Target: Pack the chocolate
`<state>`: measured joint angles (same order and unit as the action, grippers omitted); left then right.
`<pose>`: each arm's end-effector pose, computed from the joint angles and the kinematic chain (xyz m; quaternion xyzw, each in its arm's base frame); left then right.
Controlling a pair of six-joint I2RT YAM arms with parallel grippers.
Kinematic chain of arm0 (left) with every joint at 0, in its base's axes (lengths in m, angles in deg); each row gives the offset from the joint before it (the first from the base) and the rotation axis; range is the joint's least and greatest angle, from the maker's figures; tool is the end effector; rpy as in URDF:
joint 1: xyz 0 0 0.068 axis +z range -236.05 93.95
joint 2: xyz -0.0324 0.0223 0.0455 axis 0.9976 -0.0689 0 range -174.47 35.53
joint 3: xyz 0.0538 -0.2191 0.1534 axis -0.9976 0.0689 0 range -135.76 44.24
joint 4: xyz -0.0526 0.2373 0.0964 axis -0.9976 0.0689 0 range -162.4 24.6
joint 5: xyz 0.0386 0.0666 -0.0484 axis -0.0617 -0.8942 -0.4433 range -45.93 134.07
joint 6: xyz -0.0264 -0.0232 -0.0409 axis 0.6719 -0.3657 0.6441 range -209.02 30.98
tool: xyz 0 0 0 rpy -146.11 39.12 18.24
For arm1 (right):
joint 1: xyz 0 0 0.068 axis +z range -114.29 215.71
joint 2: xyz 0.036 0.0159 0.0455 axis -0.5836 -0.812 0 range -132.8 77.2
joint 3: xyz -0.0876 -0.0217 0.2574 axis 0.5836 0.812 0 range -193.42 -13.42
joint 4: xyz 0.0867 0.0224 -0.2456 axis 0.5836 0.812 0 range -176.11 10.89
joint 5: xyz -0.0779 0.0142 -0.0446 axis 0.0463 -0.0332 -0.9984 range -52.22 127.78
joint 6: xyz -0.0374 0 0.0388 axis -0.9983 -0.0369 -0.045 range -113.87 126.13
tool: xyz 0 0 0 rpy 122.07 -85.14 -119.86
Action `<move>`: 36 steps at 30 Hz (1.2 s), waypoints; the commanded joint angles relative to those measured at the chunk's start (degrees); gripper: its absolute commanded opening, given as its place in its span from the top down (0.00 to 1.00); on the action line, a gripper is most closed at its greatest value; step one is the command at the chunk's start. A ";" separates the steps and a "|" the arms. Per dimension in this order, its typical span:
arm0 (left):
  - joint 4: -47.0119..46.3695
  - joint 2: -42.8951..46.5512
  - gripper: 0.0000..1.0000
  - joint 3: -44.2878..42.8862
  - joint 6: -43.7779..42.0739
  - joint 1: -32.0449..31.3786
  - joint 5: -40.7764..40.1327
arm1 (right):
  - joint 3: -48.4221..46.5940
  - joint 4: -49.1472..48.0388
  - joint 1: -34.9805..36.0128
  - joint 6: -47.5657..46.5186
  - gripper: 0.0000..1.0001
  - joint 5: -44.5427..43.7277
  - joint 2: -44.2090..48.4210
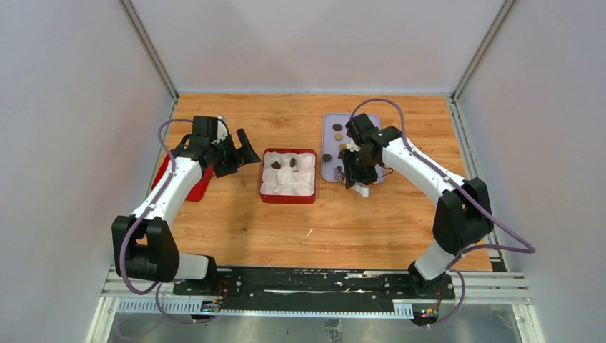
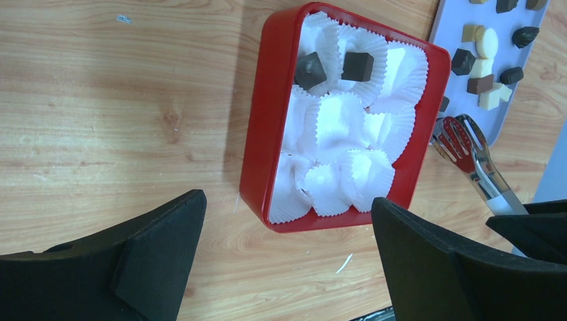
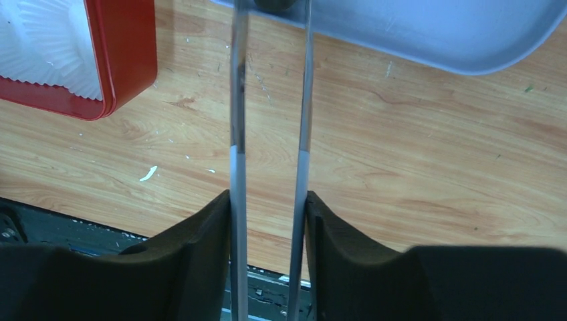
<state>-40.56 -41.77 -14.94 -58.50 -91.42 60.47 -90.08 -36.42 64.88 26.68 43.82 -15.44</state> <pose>0.2809 -0.0365 0.2690 -0.1548 0.9182 -0.2319 0.2812 0.2856 0.1637 0.2677 -0.0844 0.9726 0.1352 0.1692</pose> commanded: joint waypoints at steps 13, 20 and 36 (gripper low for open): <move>-0.01 -0.87 0.00 -1.14 -0.48 0.27 0.70 | -7.02 3.94 -0.57 -1.03 0.98 -2.77 0.51; -0.50 -0.64 0.00 -0.47 -0.27 0.27 0.49 | -14.22 3.84 1.24 -0.94 1.00 0.56 0.53; -0.22 1.18 0.00 0.89 -0.30 0.26 -0.13 | -27.84 6.54 9.66 -3.41 0.95 -1.36 -14.50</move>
<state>-40.56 -42.21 -14.94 -58.52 -91.42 60.49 -116.68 -32.01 74.06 23.18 43.67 -29.08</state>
